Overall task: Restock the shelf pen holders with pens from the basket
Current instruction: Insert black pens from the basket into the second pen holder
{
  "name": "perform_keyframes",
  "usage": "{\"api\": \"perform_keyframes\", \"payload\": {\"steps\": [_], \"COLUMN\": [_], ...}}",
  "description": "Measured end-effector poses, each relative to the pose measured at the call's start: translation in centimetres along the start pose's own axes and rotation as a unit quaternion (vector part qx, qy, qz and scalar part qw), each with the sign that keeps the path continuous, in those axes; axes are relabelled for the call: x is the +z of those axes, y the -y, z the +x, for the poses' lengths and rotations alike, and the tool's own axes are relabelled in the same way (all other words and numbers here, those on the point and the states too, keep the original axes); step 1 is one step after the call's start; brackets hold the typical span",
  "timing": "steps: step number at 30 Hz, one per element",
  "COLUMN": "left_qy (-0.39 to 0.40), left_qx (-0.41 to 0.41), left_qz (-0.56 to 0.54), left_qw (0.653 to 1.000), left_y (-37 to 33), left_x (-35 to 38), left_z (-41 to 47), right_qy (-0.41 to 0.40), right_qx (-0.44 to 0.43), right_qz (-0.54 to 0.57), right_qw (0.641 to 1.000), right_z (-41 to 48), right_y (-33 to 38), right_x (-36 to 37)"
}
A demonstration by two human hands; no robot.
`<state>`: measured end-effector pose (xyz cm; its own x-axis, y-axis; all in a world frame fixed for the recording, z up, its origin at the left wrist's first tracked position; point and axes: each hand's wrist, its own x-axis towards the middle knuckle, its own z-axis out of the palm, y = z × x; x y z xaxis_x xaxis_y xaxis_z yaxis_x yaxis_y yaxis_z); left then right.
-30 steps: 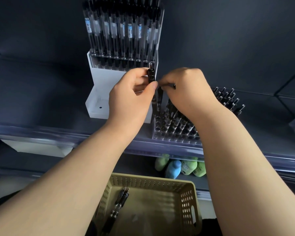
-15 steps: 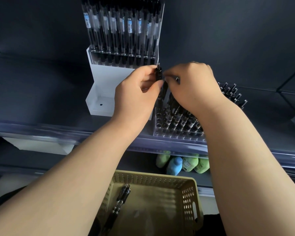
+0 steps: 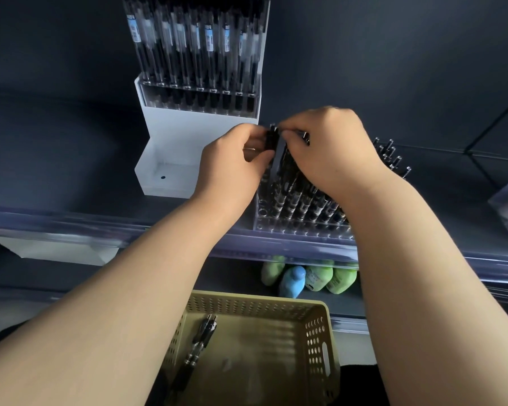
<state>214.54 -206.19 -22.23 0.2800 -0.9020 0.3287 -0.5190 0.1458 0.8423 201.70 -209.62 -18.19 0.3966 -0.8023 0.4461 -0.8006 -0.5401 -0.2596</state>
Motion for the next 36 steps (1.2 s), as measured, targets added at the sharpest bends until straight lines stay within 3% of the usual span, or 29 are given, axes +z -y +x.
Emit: {"api": "perform_keyframes", "payload": {"steps": [10,25,36], "left_qy": [0.036,0.007,0.019], "left_qx": [0.011,0.022,-0.02], "left_qz": [0.082,0.084,0.098], "left_qw": [0.996,0.996,0.995], "left_y": [0.6,1.0,0.2], "left_x": [1.2,1.8,1.5], "left_z": [-0.3,0.2,0.2], "right_qy": [0.003,0.006,0.003], "right_qx": [0.004,-0.002,-0.01], "right_qz": [-0.006,-0.022,-0.024], "right_qw": [1.0,1.0,1.0], "right_z": [0.0,-0.3,0.1], "right_y": [-0.1,0.0,0.0], "right_x": [0.1,0.3,0.7]}}
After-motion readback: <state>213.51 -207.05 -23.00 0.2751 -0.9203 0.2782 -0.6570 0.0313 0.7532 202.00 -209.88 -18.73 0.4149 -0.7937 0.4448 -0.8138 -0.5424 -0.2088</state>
